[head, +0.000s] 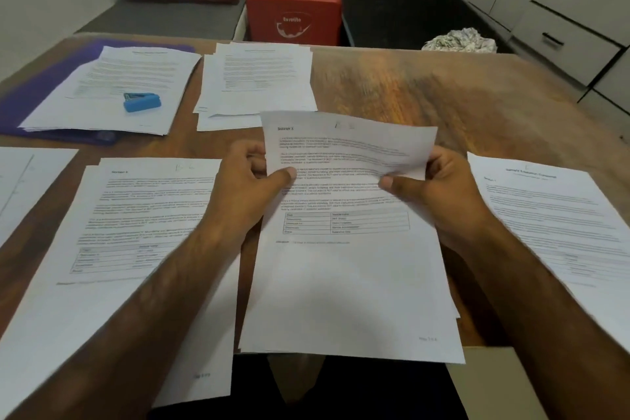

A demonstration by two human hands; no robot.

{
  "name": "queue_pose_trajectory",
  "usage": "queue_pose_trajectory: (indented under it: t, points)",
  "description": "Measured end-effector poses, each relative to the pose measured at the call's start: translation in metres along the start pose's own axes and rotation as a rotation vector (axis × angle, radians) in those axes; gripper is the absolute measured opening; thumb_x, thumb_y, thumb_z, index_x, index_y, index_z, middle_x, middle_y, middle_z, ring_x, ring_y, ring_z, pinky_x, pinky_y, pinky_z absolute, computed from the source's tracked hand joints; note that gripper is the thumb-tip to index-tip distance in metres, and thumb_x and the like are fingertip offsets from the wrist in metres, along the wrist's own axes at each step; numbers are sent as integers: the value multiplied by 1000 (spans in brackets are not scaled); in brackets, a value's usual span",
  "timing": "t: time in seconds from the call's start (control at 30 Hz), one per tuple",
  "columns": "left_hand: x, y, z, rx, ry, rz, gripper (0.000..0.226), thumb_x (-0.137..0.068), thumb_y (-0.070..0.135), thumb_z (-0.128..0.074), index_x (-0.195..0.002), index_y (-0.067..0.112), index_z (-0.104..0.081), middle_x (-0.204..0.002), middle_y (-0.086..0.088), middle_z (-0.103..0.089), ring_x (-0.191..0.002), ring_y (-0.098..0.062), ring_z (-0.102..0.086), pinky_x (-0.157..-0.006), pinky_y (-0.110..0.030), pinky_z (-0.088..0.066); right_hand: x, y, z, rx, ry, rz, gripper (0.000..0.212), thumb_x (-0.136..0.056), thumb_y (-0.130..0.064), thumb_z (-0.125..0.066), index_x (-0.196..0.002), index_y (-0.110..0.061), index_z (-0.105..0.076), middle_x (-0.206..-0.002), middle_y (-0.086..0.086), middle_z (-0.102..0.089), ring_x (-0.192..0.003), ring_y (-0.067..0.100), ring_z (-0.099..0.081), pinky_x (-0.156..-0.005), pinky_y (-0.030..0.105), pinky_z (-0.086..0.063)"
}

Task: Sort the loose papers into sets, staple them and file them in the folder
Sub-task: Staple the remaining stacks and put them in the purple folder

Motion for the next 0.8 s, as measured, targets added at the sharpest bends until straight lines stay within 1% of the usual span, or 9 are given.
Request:
queue_pose_trajectory:
  t: [0.13,0.23,0.3,0.47,0.53,0.57,0.63,0.7,0.8]
  points:
    - [6,20,-17,146,-148,-10,47,-91,14,-77,-130,17,-52,-113,9,-77,-102,-12,-75,-85,-34,-61,1,-14,8,-80,67,-17,41,-85,8,-77,-122,-8,-70,-122,6,-76,-105,31,-76,-91,55,-61]
    - [10,27,-32,232,-251,30,32,-94,7,-71,-123,13,-60,-112,2,-78,-102,-22,-76,-84,-41,-62,3,-22,23,-79,122,-53,41,-87,6,-76,-124,-11,-69,-121,5,-76,-105,29,-76,-90,52,-62]
    - [14,29,-42,202,-275,46,28,-96,6,-68,-121,17,-62,-109,2,-79,-98,-21,-77,-82,-40,-63,6,-22,36,-20,152,-84,39,-89,1,-77,-125,-13,-68,-121,2,-76,-105,26,-76,-91,53,-61]
    - [16,31,-59,61,-210,11,30,-96,6,-69,-119,24,-63,-109,8,-78,-95,-15,-77,-86,-40,-63,29,-23,63,416,147,-141,34,-94,-23,-77,-127,-24,-68,-123,-12,-73,-106,13,-72,-94,38,-61]
    - [18,28,-67,-15,-212,2,29,-96,7,-69,-118,25,-63,-104,12,-78,-89,-11,-77,-82,-38,-63,46,-28,77,612,151,-145,37,-95,-29,-76,-130,-24,-64,-124,-11,-68,-108,13,-68,-88,29,-58]
    - [20,27,-71,-43,-218,2,28,-97,8,-69,-118,26,-62,-103,12,-78,-86,-10,-77,-79,-37,-63,58,-30,85,710,154,-149,42,-94,-34,-76,-133,-26,-61,-126,-11,-64,-111,14,-65,-85,28,-54]
    - [25,26,-78,-96,-225,-1,26,-97,10,-68,-117,26,-60,-102,12,-77,-79,-8,-77,-71,-32,-62,82,-30,97,854,83,-159,63,-90,-47,-77,-145,-29,-52,-136,-9,-57,-119,14,-57,-90,29,-48]
    - [28,26,-81,-149,-227,-11,26,-97,13,-68,-117,26,-59,-104,13,-75,-78,-9,-77,-69,-32,-62,108,-28,102,952,-78,-153,89,-78,-64,-77,-153,-31,-43,-149,-11,-49,-133,13,-48,-104,33,-43]
    - [35,25,-85,-203,-226,-26,26,-98,17,-68,-120,26,-57,-110,11,-73,-87,-12,-74,-73,-33,-61,147,-13,106,1168,-340,-170,124,-61,-83,-72,-162,-34,-20,-167,-14,-24,-148,6,-23,-123,39,-22]
Point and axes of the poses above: each hand's wrist, its own x-axis away from the middle knuckle, its own z-axis out of the back of the hand, y = z × x, the point moved 8 cm from there along -x, towards the middle knuckle
